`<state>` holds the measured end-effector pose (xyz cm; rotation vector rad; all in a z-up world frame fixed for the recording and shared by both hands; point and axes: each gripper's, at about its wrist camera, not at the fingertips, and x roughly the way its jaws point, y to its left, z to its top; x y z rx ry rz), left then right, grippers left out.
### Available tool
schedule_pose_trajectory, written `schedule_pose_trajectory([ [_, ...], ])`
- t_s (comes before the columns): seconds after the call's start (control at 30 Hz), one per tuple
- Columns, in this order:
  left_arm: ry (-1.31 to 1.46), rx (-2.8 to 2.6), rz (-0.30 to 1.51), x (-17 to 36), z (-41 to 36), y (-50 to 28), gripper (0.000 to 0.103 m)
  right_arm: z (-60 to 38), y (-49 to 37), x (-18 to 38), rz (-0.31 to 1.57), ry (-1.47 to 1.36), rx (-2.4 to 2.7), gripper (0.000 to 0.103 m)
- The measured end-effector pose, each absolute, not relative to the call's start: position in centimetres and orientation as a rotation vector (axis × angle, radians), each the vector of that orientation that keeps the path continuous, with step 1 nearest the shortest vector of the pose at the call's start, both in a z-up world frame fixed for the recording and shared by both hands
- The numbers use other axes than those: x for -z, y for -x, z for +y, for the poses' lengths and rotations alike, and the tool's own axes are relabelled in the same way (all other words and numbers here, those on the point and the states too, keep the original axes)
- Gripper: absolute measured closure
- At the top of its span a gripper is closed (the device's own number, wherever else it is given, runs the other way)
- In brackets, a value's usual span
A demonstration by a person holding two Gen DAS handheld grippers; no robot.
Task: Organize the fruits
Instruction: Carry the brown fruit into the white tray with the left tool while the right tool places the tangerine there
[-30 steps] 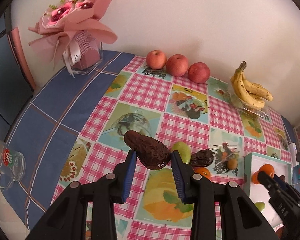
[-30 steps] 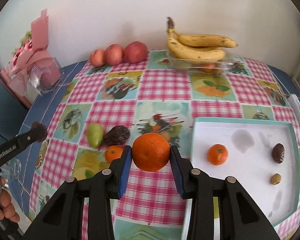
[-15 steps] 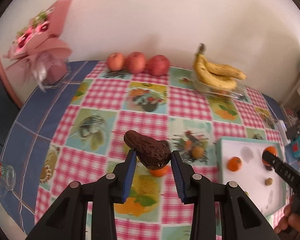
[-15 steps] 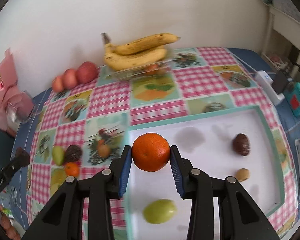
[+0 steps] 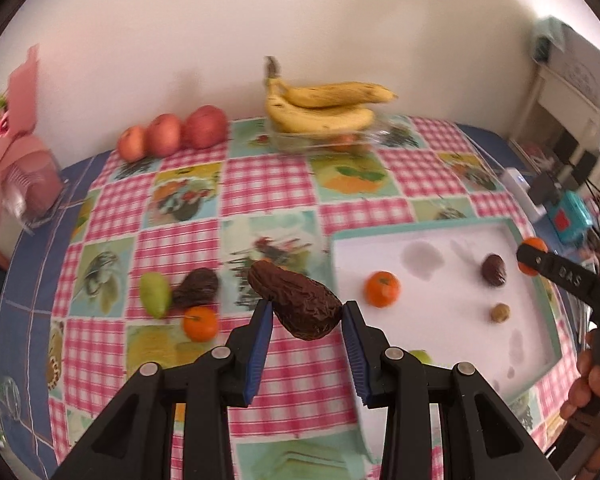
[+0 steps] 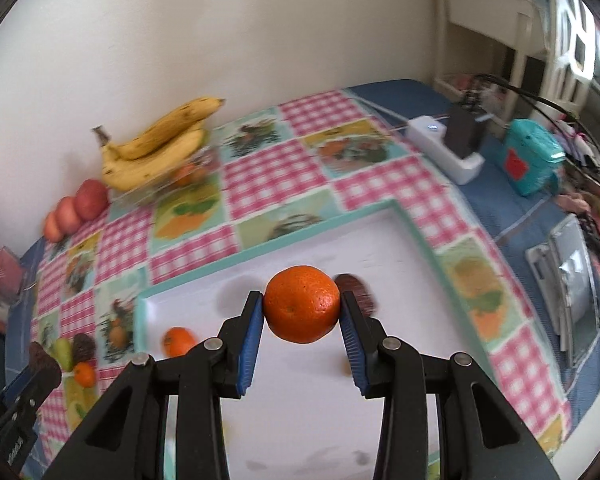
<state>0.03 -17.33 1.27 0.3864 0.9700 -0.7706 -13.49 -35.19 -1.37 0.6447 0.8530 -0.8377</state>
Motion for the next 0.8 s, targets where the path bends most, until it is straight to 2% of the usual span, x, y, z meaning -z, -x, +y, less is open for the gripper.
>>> schedule_pose_trajectory([
  [0.43,-0.465,0.874,1.051,1.8,-21.5,3.2,0.065,-37.4,16.5,1.2,0.818,-0.693,0.891,0.063],
  [0.8,-0.501,0.869,1.1,4.9,-23.3,3.2,0.065,-38.4,17.0,4.3,0.899,-0.757,0.907,0.063],
])
